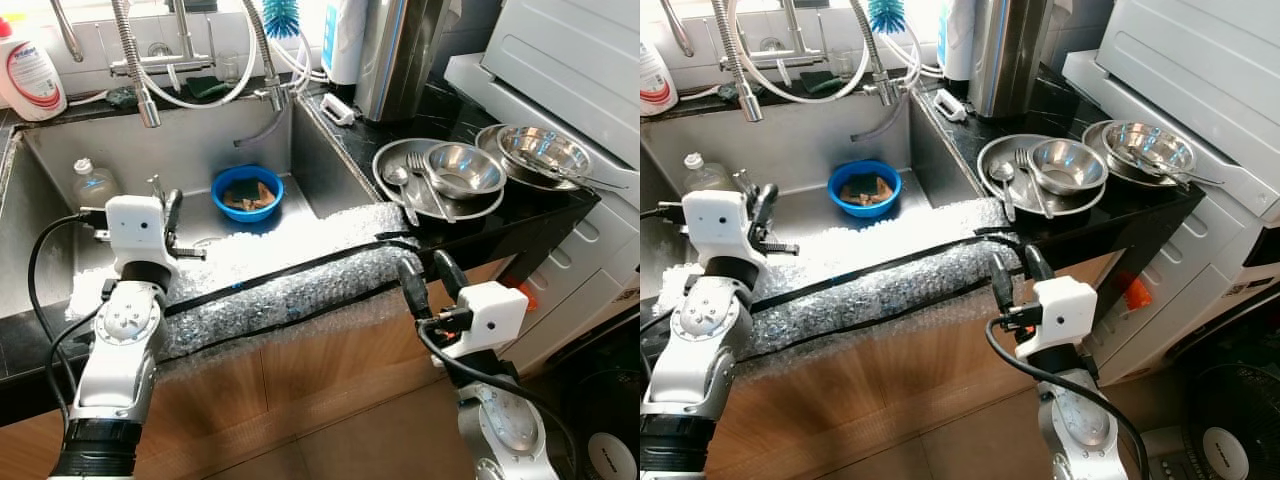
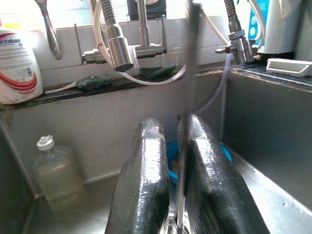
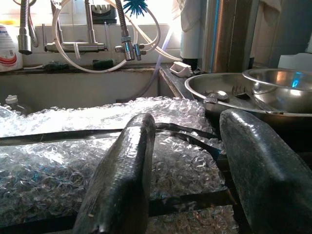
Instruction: Kitchen organization
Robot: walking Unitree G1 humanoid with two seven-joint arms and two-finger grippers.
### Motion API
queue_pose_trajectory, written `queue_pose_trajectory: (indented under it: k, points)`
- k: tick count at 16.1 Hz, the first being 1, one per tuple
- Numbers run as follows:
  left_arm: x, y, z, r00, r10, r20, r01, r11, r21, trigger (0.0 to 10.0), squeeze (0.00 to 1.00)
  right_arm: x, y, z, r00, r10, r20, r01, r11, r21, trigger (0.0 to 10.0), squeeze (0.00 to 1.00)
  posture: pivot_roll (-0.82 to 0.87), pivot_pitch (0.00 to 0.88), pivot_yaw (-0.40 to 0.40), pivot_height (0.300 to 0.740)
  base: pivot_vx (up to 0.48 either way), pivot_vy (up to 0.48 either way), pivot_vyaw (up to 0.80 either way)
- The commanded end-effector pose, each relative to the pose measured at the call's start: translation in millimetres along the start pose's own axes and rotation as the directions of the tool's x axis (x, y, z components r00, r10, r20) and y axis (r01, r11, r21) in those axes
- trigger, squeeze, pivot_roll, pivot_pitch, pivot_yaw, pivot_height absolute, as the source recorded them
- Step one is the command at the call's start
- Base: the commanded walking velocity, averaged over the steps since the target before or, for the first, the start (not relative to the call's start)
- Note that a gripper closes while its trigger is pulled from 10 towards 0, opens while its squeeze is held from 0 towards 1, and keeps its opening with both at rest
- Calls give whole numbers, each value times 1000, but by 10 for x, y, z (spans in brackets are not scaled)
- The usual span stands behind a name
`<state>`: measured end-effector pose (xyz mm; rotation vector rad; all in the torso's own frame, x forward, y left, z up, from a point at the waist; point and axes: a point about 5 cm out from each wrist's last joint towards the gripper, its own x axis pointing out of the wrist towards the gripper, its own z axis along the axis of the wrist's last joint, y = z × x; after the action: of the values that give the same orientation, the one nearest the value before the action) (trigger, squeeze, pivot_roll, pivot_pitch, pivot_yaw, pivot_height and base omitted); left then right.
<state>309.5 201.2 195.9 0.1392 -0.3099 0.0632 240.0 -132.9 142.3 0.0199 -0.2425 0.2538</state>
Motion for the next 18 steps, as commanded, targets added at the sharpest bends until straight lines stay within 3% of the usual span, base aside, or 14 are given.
queue_pose_trajectory:
  k: [1, 6, 8, 9, 11, 14, 18]
  points:
    - [15, -36, -47, 999, -19, -29, 19, 1000, -3, 10000, 1000, -2, -9, 3, 1000, -9, 7, 9, 1000, 1, 10000, 0, 54, 113, -56, 740, 0, 0, 0]
    - [-9, -54, -66, 999, -26, -44, 26, 1000, -7, 10000, 1000, 33, 25, -7, 1000, -12, 3, 12, 1000, 11, 10000, 0, 57, 137, -55, 740, 0, 0, 0]
    - [13, -65, 17, 1000, -16, -3, 16, 999, -30, 10000, 1000, 49, 12, -2, 1000, -21, 3, 21, 1000, 5, 10000, 0, 57, 142, -55, 740, 0, 0, 0]
    - [43, -70, 134, 998, -13, 54, 15, 1000, -25, 10000, 0, 64, -8, 3, 999, -32, 6, 32, 999, 6, 10000, 0, 55, 142, -55, 740, 0, 0, 0]
    - [103, -63, 392, 986, -13, 164, 15, 1000, -14, 10000, 0, 93, -32, 29, 999, -44, 17, 44, 999, -6, 10000, 0, 56, 144, -55, 740, 0, 0, 0]
    - [101, 4, 599, 974, -19, 226, 13, 1000, 27, 10000, 0, 129, -71, 63, 998, -62, 27, 62, 998, -17, 10000, 0, 59, 145, -54, 740, 0, 0, 0]
    - [-22, 10, 434, 987, -45, 155, 38, 998, 44, 10000, 0, 209, -223, 114, 985, -169, 29, 169, 986, -1, 10000, 0, 56, 150, -55, 740, 0, 0, 0]
